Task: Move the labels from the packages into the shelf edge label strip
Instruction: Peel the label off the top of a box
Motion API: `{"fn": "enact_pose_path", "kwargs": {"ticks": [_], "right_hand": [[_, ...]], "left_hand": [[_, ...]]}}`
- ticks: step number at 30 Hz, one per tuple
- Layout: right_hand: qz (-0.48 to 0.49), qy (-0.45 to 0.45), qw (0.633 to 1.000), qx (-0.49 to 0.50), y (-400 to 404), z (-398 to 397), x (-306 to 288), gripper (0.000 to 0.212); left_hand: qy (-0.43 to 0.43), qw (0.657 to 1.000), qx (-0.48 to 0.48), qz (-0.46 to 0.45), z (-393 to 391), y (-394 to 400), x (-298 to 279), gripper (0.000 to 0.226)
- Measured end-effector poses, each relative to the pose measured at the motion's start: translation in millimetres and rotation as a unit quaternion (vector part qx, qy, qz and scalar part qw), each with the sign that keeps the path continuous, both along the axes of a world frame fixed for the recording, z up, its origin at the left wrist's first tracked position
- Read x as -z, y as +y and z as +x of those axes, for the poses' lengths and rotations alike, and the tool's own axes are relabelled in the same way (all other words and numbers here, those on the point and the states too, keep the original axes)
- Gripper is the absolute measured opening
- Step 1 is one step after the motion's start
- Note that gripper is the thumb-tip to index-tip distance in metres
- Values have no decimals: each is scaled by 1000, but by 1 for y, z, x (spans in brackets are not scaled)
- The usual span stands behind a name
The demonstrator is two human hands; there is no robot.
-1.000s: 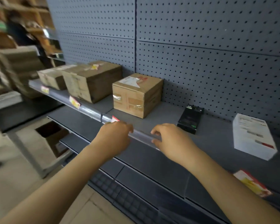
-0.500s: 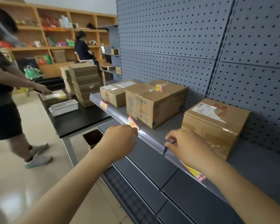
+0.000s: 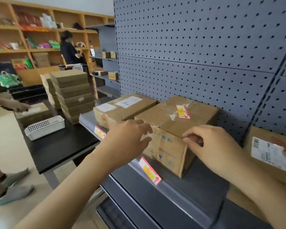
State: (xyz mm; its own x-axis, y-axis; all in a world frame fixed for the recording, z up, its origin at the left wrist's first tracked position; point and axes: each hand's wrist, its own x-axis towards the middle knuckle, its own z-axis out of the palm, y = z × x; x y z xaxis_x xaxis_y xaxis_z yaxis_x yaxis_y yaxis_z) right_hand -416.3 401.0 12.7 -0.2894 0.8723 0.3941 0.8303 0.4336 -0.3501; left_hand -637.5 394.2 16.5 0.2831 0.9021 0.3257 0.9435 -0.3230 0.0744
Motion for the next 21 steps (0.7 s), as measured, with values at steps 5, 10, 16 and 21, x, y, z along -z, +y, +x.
{"fn": "enact_pose_path", "kwargs": {"ticks": [5, 10, 16, 21], "right_hand": [[41, 10, 994, 105, 38, -29, -9, 10], [27, 21, 982, 186, 74, -46, -9, 8], [-61, -1, 952, 299, 120, -52, -6, 24], [-162, -5, 931, 327, 150, -52, -13, 38]], "left_hand": [[15, 996, 83, 21, -31, 79, -10, 24], [19, 987, 160, -5, -41, 141, -17, 22], [15, 976, 219, -10, -17, 192, -17, 24], [6, 973, 229, -4, 2, 217, -12, 22]]}}
